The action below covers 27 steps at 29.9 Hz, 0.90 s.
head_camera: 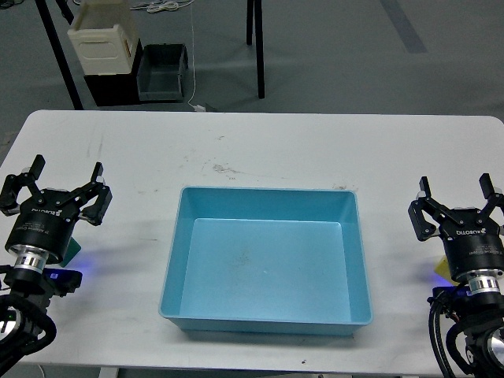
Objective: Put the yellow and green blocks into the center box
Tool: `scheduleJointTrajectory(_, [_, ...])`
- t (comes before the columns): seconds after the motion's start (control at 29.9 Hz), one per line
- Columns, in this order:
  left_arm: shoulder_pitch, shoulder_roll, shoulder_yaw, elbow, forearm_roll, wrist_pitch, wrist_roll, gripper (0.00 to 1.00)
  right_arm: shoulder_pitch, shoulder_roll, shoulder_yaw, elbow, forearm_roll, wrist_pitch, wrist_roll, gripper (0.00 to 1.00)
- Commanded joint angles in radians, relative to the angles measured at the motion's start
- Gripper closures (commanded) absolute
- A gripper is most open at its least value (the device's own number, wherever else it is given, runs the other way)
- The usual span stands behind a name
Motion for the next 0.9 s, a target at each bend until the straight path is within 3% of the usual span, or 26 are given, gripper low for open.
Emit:
scheduleJointTrajectory(0.0, [0.000, -0.001, -0.001, 0.000, 0.000, 0.000, 0.000, 0.00, 0.000, 0.000, 0.004, 0.000, 0.000, 0.000, 0.000, 0.00])
scheduleJointTrajectory(0.33, [0.002, -0.002, -0.001, 0.002, -0.002, 0.000, 0.000, 0.00, 0.043, -0.008, 0.069, -0.011, -0.015, 0.006, 0.000, 0.00])
scheduleJointTrajectory(0.53, [0.002, -0.009, -0.001, 0.003, -0.002, 0.000, 0.000, 0.00, 0.165, -0.193, 0.090, -0.060, -0.060, 0.004, 0.000, 0.00])
scheduleJointTrajectory(0.73, [0.003, -0.010, -0.001, 0.006, -0.002, 0.000, 0.000, 0.00, 0.325, -0.324, 0.089, -0.107, -0.295, -0.019, 0.000, 0.00])
scheduleJointTrajectory(0.87, [0.003, -0.010, -0.003, 0.008, -0.002, 0.000, 0.000, 0.00, 0.490, -0.377, 0.039, -0.169, -0.581, -0.113, 0.000, 0.00])
